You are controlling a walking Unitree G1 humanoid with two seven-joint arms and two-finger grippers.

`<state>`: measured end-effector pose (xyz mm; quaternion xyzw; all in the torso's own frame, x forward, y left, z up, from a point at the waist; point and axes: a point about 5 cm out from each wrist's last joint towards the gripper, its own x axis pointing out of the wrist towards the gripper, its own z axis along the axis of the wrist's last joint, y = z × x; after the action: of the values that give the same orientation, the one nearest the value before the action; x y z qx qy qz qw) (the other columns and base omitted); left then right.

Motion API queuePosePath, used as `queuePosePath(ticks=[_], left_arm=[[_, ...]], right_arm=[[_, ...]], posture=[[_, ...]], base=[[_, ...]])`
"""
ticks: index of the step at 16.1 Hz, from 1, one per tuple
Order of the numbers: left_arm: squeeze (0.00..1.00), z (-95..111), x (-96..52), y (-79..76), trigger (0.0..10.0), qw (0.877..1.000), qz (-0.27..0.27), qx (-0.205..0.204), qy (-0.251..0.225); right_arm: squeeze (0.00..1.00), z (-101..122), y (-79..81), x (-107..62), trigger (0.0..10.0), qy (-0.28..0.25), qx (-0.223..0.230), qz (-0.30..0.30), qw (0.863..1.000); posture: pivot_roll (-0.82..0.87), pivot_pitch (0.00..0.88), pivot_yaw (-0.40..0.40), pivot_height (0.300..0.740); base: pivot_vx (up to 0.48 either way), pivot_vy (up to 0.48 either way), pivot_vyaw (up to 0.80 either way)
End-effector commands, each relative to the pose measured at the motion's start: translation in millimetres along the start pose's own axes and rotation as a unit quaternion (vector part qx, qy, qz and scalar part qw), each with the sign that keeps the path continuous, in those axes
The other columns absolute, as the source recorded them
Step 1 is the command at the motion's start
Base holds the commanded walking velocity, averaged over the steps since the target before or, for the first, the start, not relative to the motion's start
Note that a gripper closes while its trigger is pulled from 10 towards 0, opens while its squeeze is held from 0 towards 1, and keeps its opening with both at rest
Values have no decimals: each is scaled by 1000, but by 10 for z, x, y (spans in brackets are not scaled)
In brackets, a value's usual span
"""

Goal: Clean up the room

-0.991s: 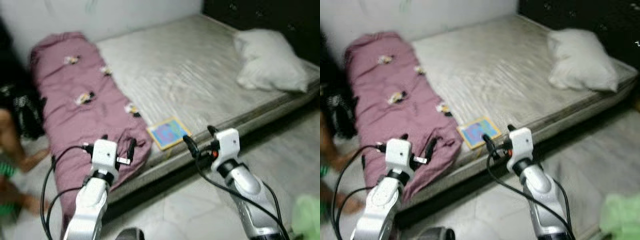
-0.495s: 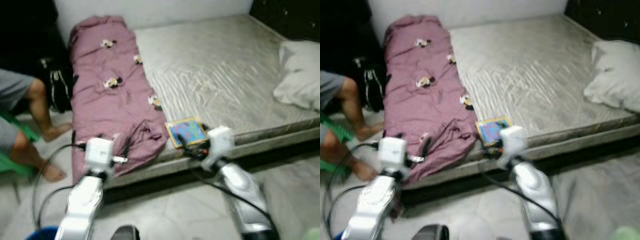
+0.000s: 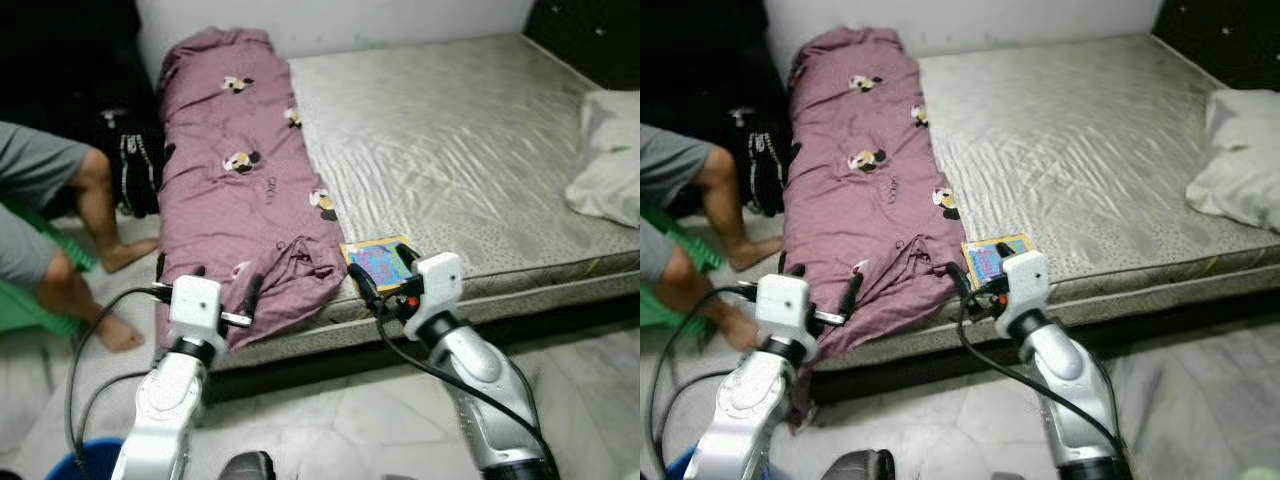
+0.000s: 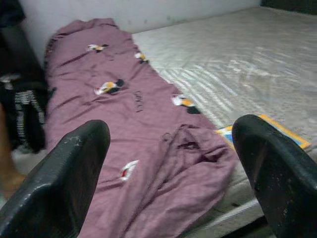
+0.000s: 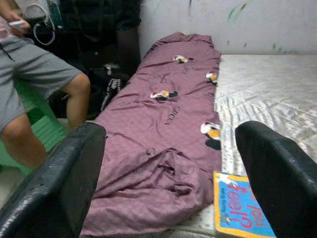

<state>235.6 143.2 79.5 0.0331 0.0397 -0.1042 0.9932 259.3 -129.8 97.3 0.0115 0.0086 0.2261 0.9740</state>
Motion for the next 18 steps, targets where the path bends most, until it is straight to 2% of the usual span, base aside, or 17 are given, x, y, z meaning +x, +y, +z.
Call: queuePosePath(ticks=[1, 6, 8, 18], left_arm=[[0, 36, -3, 17, 10000, 1000, -1, 5, -7], [0, 31, -19, -2, 10000, 1000, -9, 5, -6], [0, 28, -16, 1, 10000, 1000, -9, 4, -6], [0, 21, -4, 0, 10000, 1000, -11, 4, -3]], right_arm=[[0, 22, 8, 3, 10000, -5, -6, 2, 1000], [0, 7, 16, 4, 10000, -5, 10, 0, 1000], [0, 8, 12, 5, 10000, -4, -5, 3, 1000], [0, 13, 3, 21, 10000, -10, 5, 0, 1000]], posture=[[-57, 65, 26, 740], [-55, 66, 27, 740], [-57, 66, 29, 740], [-54, 61, 28, 740]], base=[[270, 0, 0], [285, 0, 0], [294, 0, 309], [280, 0, 0]])
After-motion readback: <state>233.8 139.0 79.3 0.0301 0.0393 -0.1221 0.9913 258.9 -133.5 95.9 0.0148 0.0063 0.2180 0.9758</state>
